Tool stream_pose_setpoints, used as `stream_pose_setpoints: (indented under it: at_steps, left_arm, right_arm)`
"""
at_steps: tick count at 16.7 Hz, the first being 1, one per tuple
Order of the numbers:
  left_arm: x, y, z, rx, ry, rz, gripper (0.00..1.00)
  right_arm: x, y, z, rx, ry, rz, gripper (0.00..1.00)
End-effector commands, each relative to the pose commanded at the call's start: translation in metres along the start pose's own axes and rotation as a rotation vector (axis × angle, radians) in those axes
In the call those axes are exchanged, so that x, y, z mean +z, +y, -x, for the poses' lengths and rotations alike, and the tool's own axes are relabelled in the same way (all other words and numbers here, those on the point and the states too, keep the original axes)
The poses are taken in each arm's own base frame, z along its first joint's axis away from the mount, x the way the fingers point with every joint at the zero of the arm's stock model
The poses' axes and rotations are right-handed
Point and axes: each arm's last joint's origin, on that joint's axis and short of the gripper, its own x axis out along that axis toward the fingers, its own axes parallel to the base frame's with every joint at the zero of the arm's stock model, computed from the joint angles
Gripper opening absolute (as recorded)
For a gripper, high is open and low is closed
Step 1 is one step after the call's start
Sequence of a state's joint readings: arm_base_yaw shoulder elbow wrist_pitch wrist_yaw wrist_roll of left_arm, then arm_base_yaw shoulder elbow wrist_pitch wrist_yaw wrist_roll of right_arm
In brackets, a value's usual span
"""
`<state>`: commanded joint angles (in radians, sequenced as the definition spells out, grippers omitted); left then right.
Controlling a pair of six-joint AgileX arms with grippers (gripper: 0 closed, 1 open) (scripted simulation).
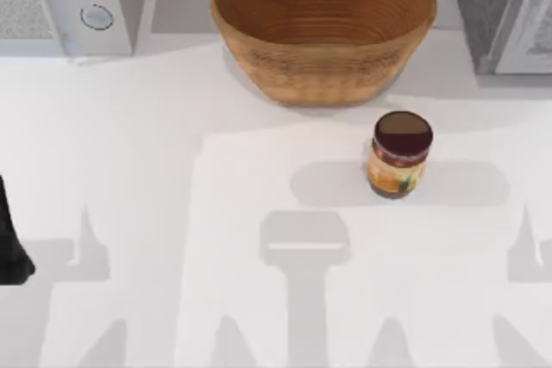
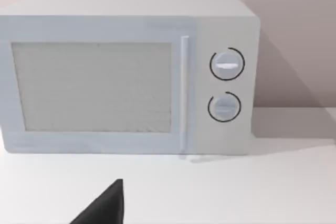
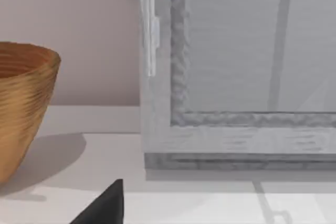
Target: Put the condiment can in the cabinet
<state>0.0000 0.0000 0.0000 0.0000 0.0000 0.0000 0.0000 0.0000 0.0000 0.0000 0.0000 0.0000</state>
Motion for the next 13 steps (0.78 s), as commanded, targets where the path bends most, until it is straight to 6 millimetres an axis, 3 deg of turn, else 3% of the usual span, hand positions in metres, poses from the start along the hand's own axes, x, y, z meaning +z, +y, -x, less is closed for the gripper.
stream_pose_setpoints:
  at_steps: [7, 13]
  left_arm:
    - [0.000, 0.000, 0.000, 0.000, 0.000, 0.000, 1.00]
    - [0.000, 0.000, 0.000, 0.000, 0.000, 0.000, 1.00]
  right_arm:
    - [0.010, 0.001, -0.002, 0.041, 0.047, 0.059, 1.00]
    - [0.031, 0.004, -0.017, 0.210, 0.216, 0.221, 1.00]
